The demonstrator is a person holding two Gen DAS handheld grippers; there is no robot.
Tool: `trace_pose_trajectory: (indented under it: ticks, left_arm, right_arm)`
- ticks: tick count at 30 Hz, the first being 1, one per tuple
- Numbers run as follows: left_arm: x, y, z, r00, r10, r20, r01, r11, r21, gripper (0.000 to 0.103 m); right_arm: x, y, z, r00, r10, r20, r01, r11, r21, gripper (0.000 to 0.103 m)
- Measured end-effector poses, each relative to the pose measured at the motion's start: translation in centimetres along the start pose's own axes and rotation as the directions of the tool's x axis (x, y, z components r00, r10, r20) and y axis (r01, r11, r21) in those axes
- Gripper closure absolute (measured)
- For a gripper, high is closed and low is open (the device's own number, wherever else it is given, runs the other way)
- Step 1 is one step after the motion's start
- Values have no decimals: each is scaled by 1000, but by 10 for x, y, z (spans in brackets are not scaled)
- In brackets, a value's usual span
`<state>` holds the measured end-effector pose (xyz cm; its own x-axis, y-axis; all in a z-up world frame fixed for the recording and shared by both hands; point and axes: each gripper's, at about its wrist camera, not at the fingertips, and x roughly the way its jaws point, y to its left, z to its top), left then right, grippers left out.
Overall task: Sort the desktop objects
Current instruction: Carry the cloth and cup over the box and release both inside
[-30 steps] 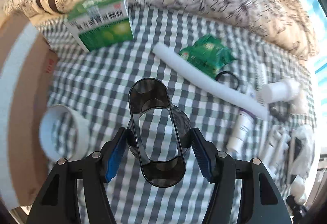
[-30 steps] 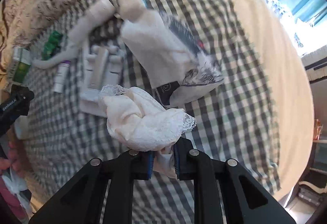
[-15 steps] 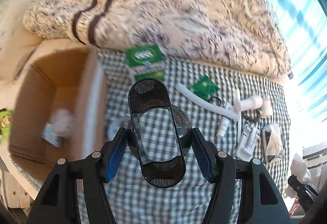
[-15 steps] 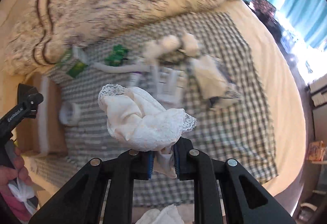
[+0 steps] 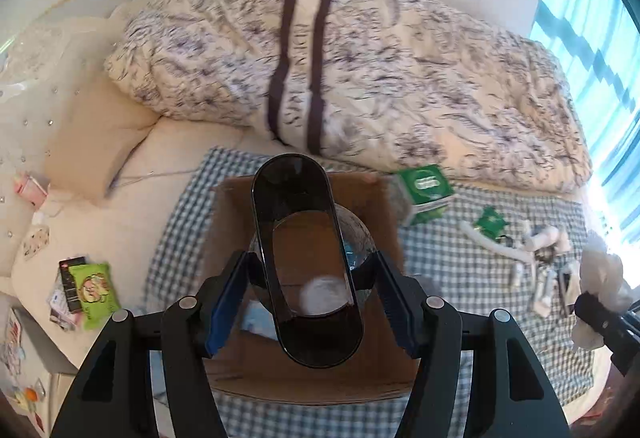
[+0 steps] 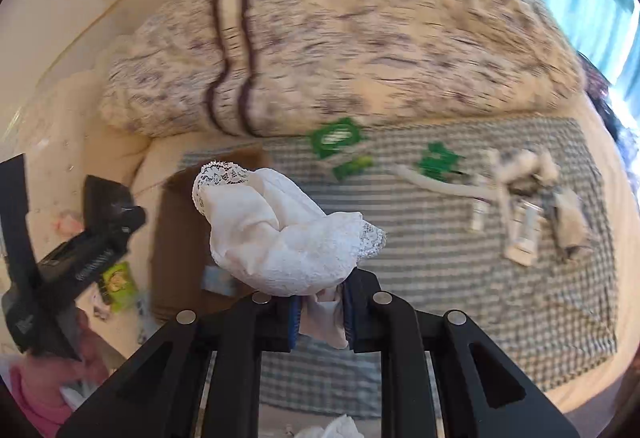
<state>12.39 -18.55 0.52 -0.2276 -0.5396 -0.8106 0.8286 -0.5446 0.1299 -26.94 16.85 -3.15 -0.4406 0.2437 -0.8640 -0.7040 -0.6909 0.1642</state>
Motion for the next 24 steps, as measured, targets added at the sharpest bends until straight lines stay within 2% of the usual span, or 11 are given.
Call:
trace_pose_trajectory:
  ticks: [5, 12, 13, 14, 15, 16, 17, 19, 24]
  left_arm:
    - [29, 31, -13, 999, 2, -43, -2, 1000, -10, 38]
    - [67, 50, -40, 993, -17, -118, 16, 1000, -11, 38]
    - [71, 52, -43, 992, -20, -127, 18, 1000, -15, 36]
    - [74, 52, -44, 990, -21, -137, 19, 1000, -18, 29]
    - [78, 52, -46, 989, -15, -150, 13, 1000, -17, 21]
    - [82, 52, -47, 987, -3, -160, 0, 1000, -15, 11]
    - [84, 52, -47, 987, -1, -163, -2, 1000, -16, 9]
    - [88, 53, -47, 984, -24, -174, 20, 999, -27, 9]
    - [94, 53, -43, 979, -33, -200, 22, 998, -58, 8]
  right_arm:
    - [42, 54, -12, 997, 32, -73, -36, 998, -59, 86]
    - [106, 78, -34, 980, 26, -199, -42, 996, -75, 86]
    - [110, 77, -35, 978, 38, -206, -52, 997, -64, 82]
    - [113, 75, -36, 976, 53, -210, -65, 997, -51, 65]
    - [117, 75, -36, 976, 55, -211, -66, 997, -43, 41]
    - [119, 75, -35, 977, 38, -208, -48, 998, -44, 31]
    - [120, 75, -34, 978, 18, -207, -29, 998, -51, 28]
    - [122, 75, -33, 977, 16, -213, -29, 998, -56, 28]
    - [119, 69, -26, 976, 4, -219, -18, 998, -65, 28]
